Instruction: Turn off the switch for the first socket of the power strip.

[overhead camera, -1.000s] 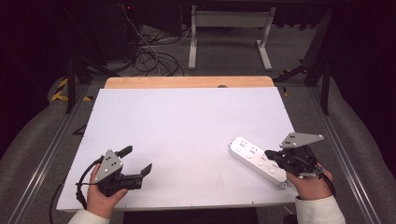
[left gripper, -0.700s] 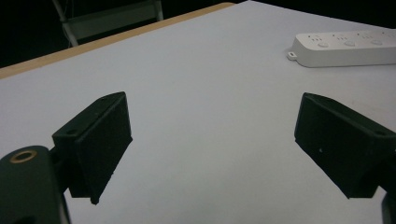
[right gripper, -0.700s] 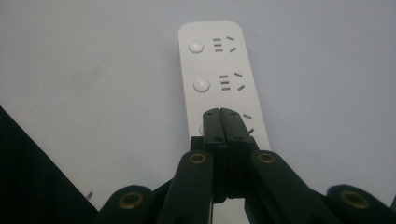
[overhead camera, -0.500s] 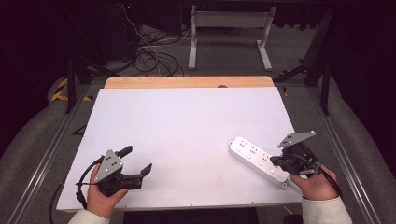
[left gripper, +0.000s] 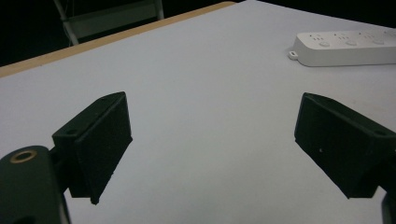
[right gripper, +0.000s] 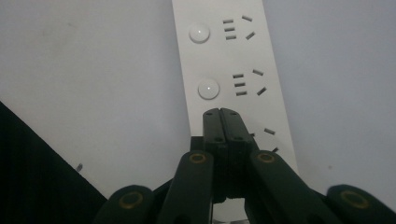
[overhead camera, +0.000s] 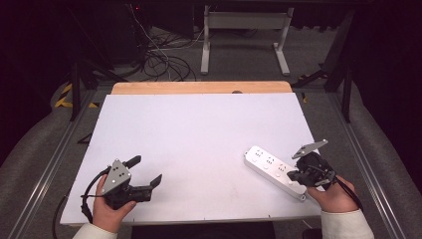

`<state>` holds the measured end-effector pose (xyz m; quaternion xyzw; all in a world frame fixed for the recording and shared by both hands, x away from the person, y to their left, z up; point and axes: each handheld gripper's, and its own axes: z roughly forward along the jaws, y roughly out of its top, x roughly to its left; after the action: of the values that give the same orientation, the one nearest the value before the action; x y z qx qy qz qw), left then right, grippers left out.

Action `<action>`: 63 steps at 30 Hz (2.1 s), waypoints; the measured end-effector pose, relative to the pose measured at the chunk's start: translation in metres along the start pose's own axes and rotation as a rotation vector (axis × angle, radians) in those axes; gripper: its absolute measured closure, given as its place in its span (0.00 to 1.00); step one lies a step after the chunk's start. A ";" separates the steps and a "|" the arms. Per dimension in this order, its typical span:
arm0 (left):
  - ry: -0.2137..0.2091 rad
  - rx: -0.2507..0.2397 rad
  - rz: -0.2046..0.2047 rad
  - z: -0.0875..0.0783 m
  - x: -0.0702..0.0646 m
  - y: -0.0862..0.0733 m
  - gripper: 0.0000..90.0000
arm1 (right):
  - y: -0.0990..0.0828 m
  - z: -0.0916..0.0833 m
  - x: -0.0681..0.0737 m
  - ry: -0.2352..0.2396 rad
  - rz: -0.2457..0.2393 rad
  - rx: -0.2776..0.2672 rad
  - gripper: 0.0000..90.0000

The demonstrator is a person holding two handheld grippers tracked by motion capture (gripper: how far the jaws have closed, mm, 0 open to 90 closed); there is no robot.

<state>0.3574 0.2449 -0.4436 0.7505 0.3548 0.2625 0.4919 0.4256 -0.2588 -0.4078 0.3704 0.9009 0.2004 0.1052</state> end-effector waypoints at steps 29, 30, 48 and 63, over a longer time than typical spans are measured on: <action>0.001 0.001 0.004 -0.001 0.000 0.000 0.13 | -0.004 0.019 -0.001 0.009 0.001 0.070 1.00; 0.002 0.002 0.004 -0.001 0.000 0.000 0.13 | -0.004 0.019 -0.001 0.009 -0.002 0.071 1.00; 0.000 0.000 0.006 -0.002 0.000 0.000 0.13 | -0.005 0.022 0.002 -0.007 -0.014 0.084 1.00; 0.001 -0.002 0.005 -0.002 0.000 0.000 0.13 | -0.007 0.023 0.002 -0.004 -0.010 0.079 1.00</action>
<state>0.3558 0.2456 -0.4426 0.7509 0.3527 0.2644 0.4918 0.4278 -0.2552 -0.4311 0.3700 0.9097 0.1635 0.0933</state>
